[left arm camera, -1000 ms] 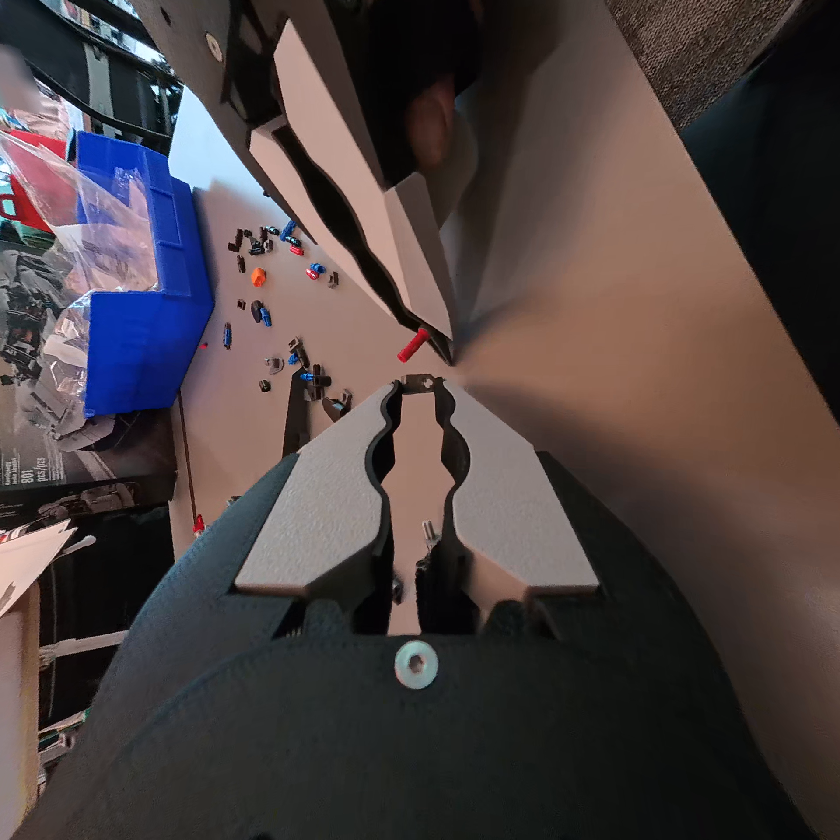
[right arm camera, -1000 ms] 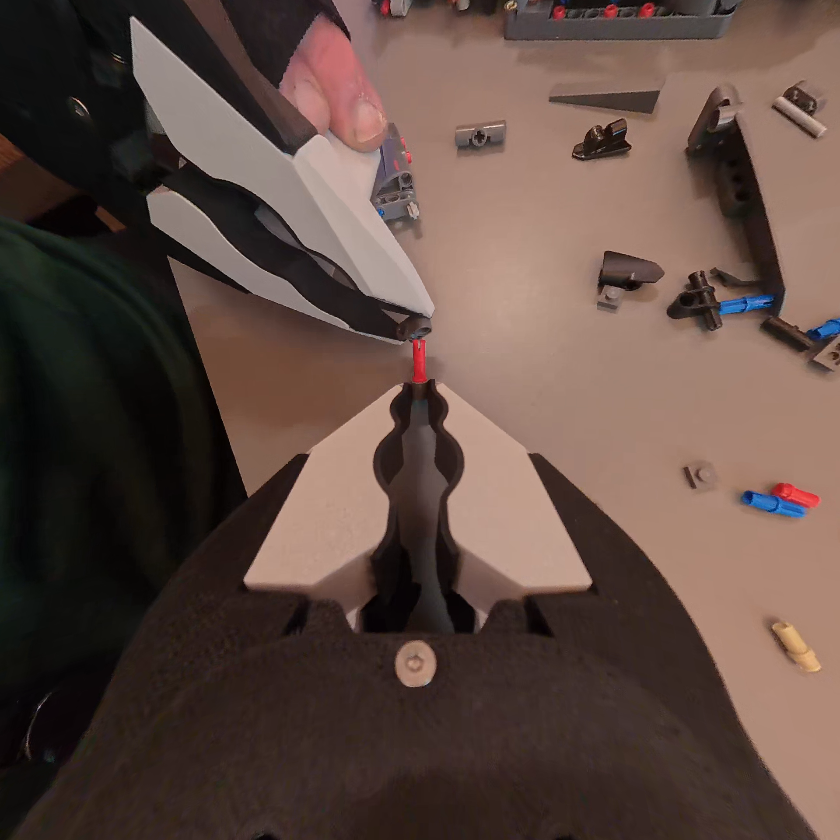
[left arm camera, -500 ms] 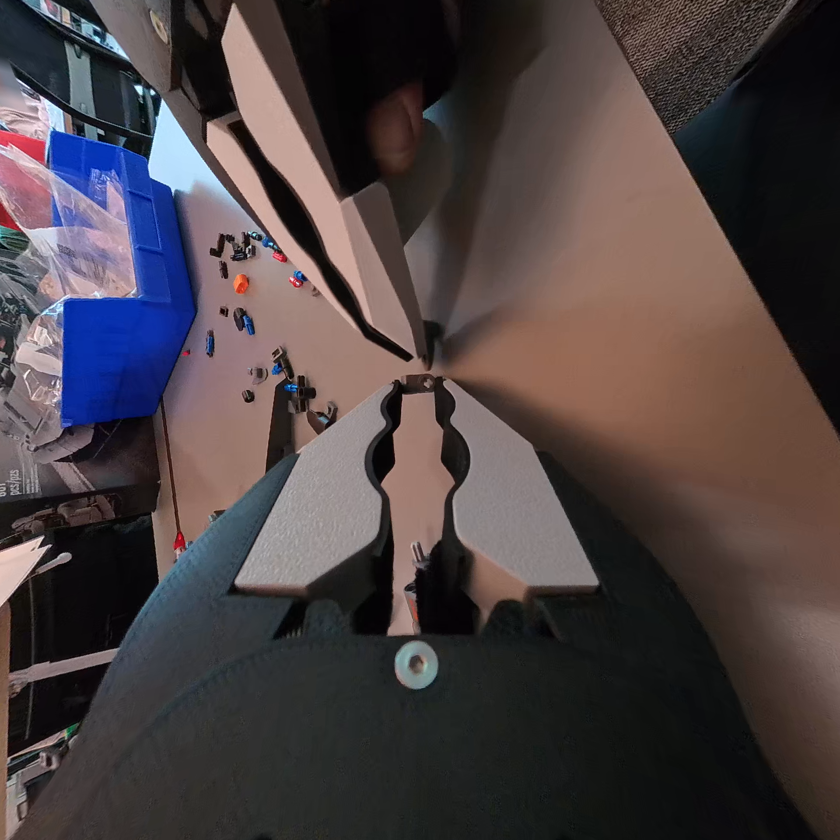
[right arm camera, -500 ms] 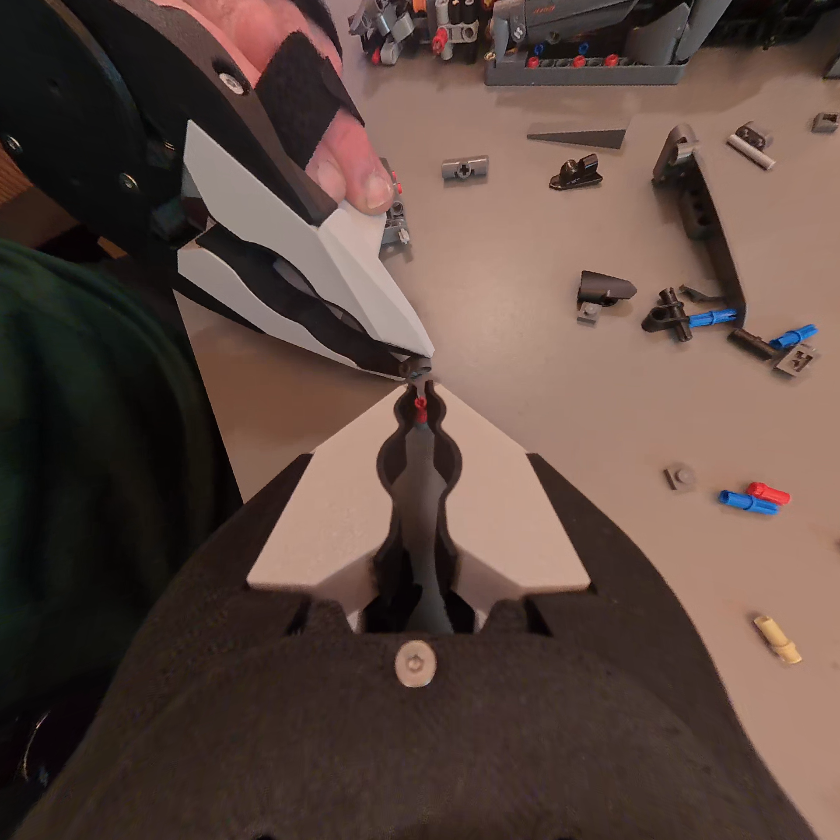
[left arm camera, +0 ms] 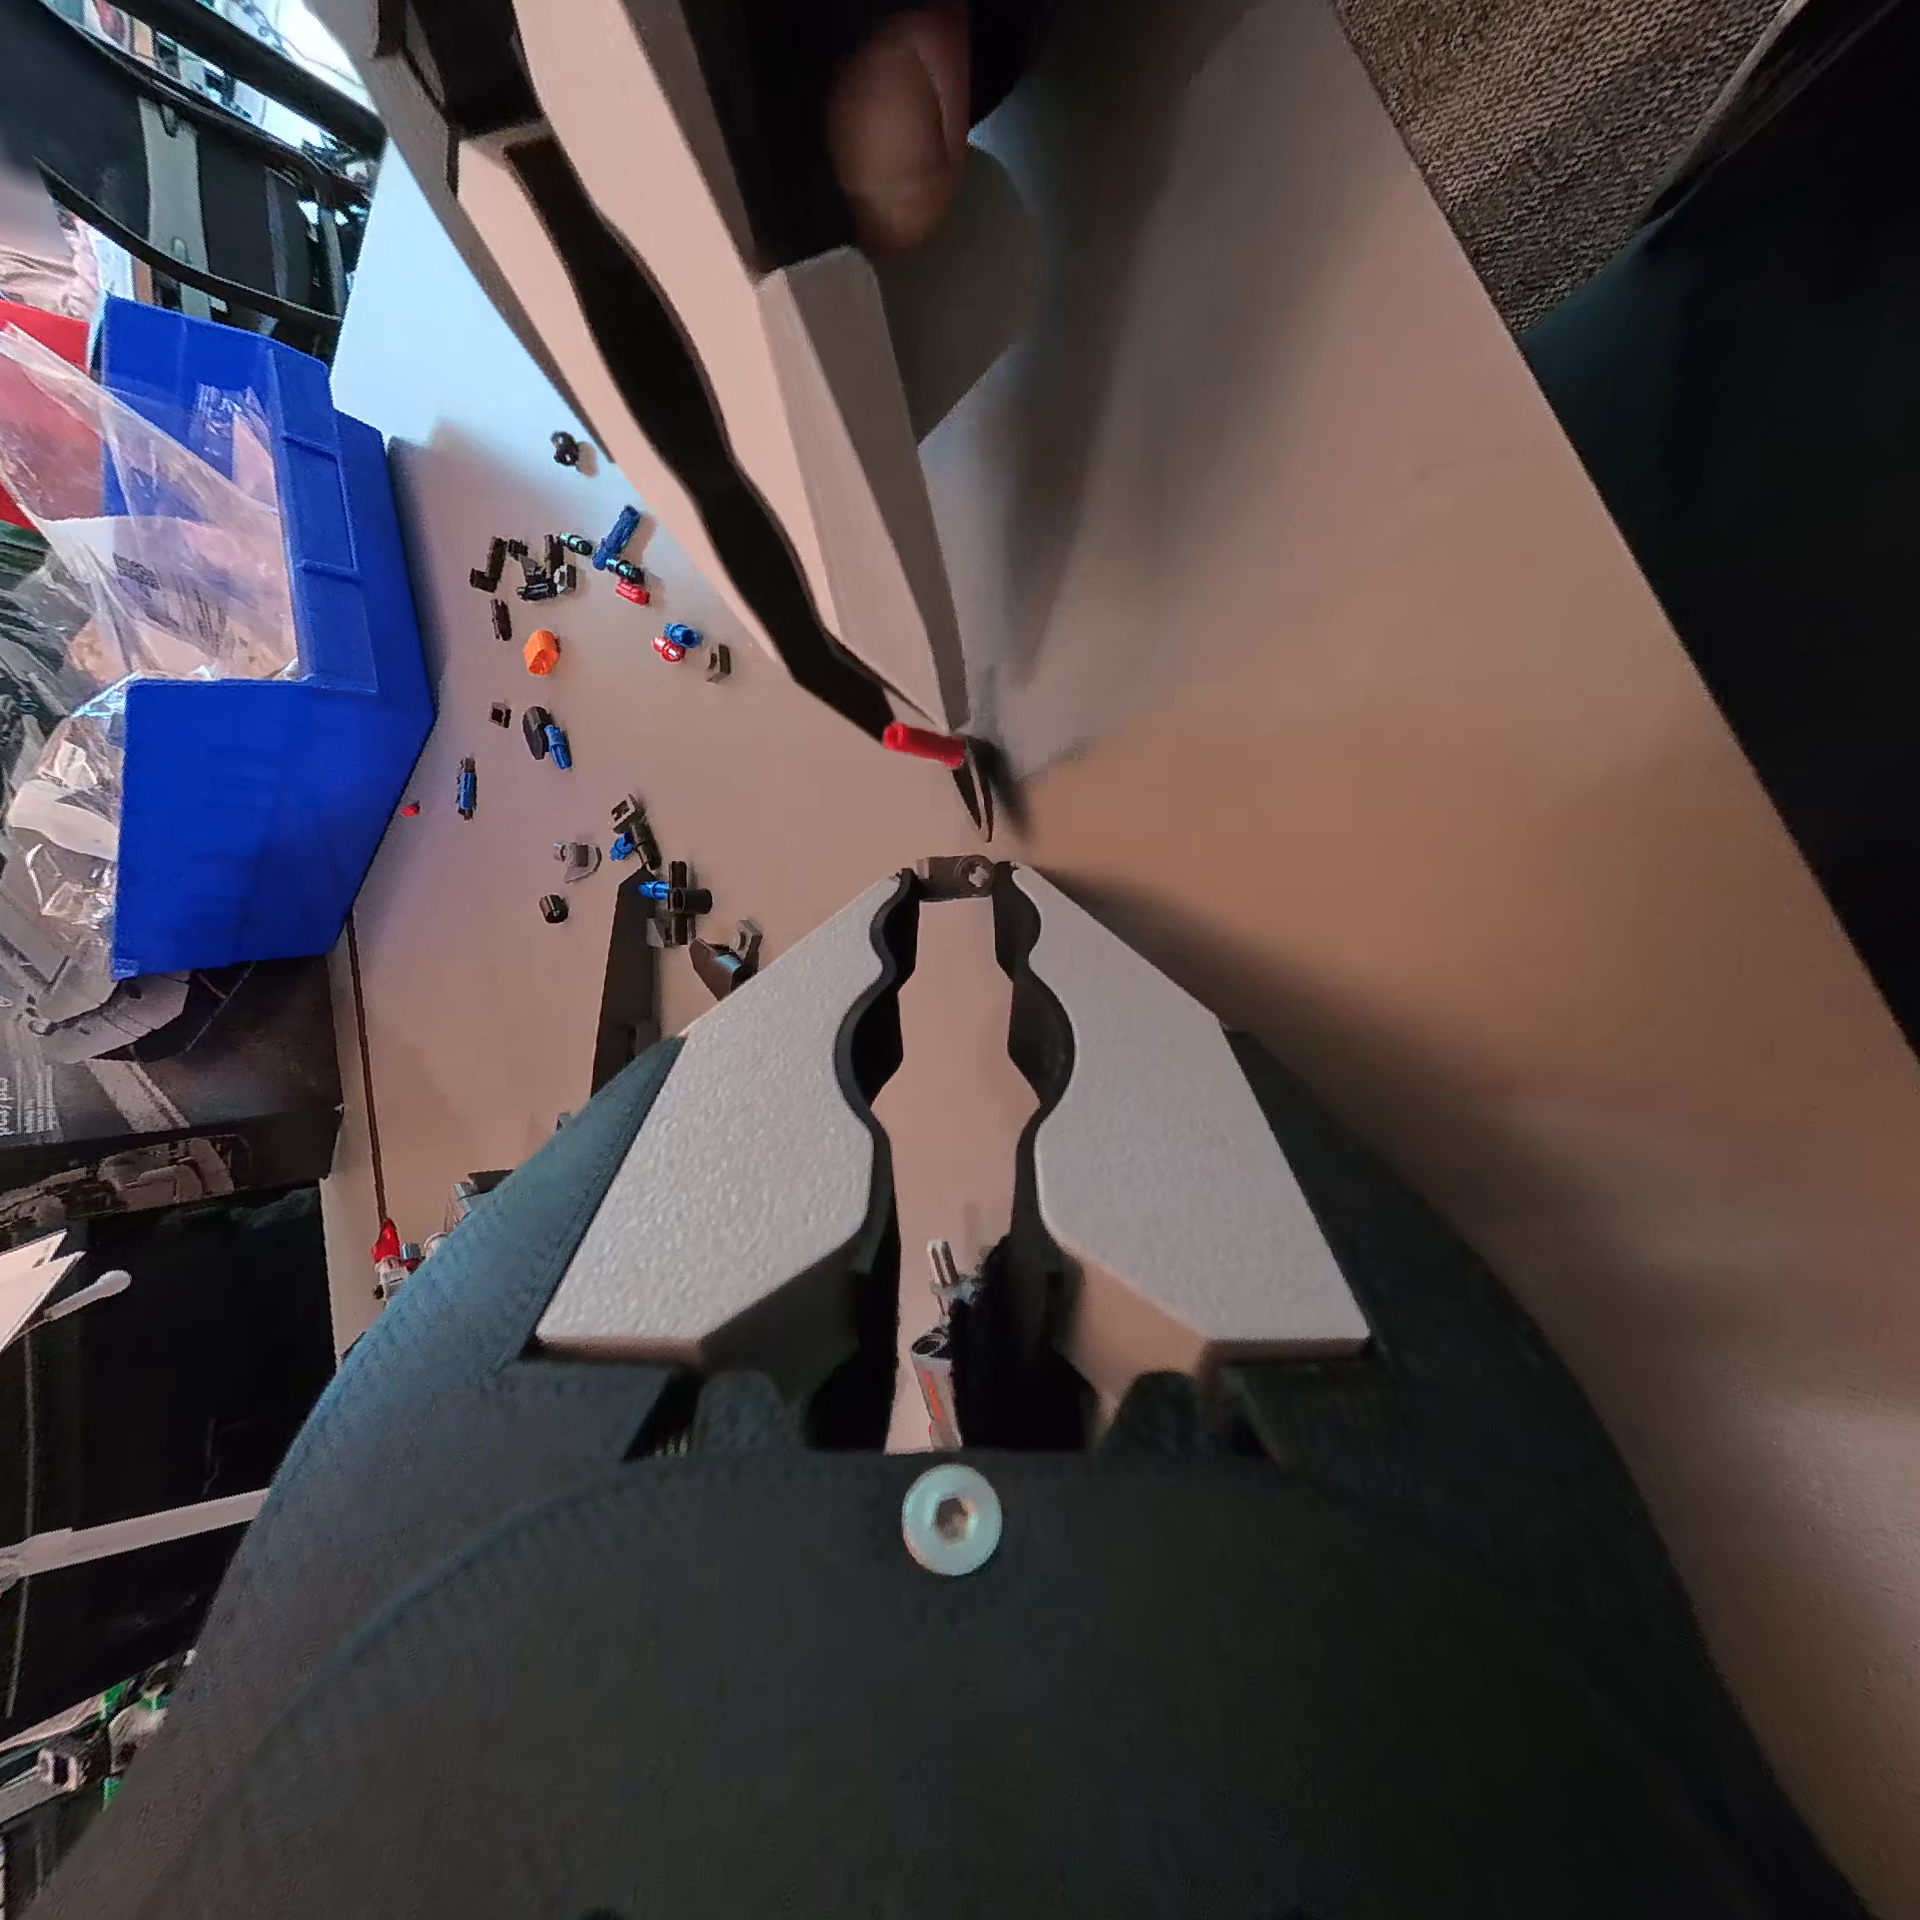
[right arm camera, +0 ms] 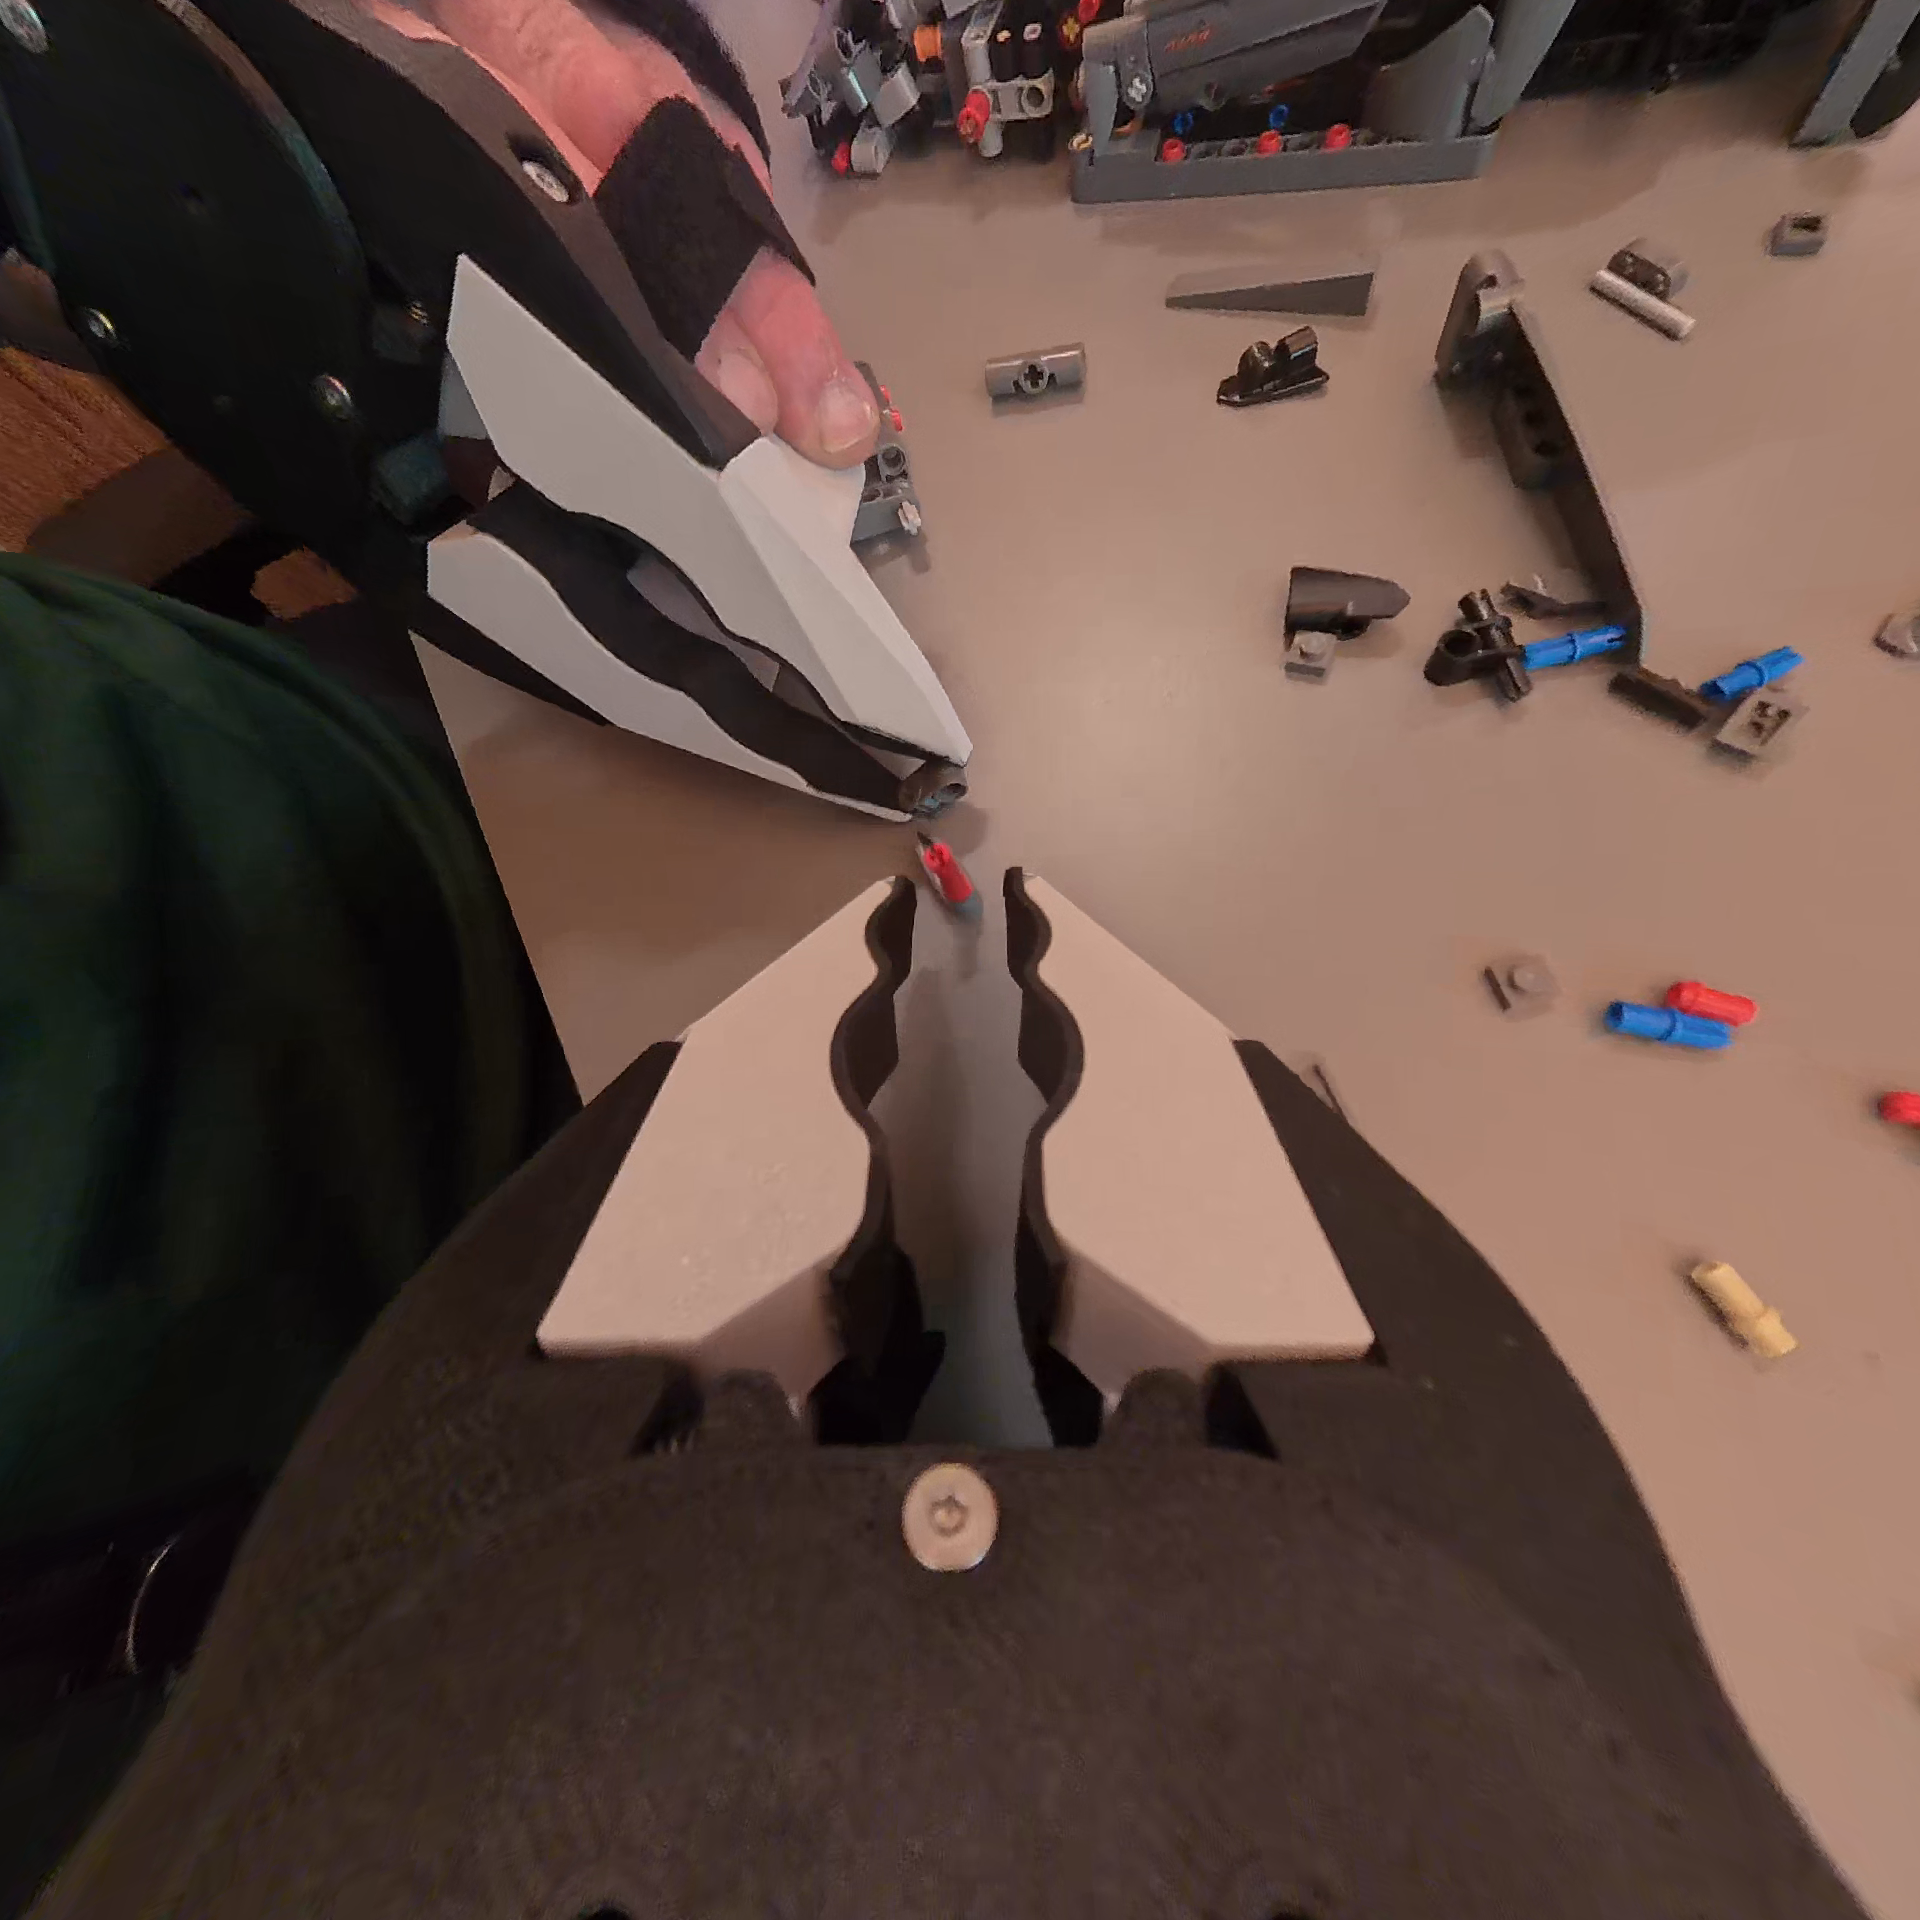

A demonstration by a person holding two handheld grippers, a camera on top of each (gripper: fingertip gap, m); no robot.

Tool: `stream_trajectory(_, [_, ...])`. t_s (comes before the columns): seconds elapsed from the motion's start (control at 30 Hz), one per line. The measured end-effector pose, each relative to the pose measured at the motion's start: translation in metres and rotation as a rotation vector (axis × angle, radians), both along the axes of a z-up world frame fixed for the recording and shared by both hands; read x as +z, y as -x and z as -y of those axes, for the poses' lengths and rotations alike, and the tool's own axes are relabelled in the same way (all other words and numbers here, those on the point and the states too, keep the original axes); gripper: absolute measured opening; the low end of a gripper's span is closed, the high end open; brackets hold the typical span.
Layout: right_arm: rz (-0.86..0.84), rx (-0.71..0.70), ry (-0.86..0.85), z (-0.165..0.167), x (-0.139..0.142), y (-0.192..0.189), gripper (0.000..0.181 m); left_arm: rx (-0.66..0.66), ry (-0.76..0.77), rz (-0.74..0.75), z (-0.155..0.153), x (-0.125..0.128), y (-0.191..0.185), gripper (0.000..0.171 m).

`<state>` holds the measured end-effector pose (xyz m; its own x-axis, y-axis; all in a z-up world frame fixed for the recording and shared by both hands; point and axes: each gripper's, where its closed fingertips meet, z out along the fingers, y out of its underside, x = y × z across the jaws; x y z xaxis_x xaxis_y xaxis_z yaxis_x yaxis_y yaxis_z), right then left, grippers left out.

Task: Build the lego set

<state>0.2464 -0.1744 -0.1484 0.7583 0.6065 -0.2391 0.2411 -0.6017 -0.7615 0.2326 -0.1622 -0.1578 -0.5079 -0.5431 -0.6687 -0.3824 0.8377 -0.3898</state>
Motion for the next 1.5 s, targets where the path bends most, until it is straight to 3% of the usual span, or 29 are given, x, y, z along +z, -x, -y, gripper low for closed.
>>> stream_trajectory(0.23, [0.025, 0.009, -0.031, 0.001, 0.001, -0.002, 0.013, -0.008, 0.004, 0.010, 0.002, 0.002, -0.001, 0.012])
stream_trajectory(0.4, [0.038, 0.041, -0.035, -0.005, 0.000, 0.004, 0.001, -0.006, 0.015, 0.035, 0.001, 0.009, -0.003, 0.012])
stream_trajectory(0.83, [0.015, 0.096, -0.001, -0.010, 0.000, 0.016, 0.000, -0.015, 0.028, 0.061, -0.001, 0.016, 0.001, 0.013])
stream_trajectory(1.27, [0.034, 0.143, 0.045, -0.019, -0.007, 0.030, 0.000, -0.045, -0.061, -0.075, -0.013, 0.004, 0.012, 0.012])
stream_trajectory(1.5, [0.046, 0.025, -0.006, -0.011, 0.005, 0.024, 0.010, -0.022, 0.000, -0.116, -0.016, 0.002, 0.019, 0.012])
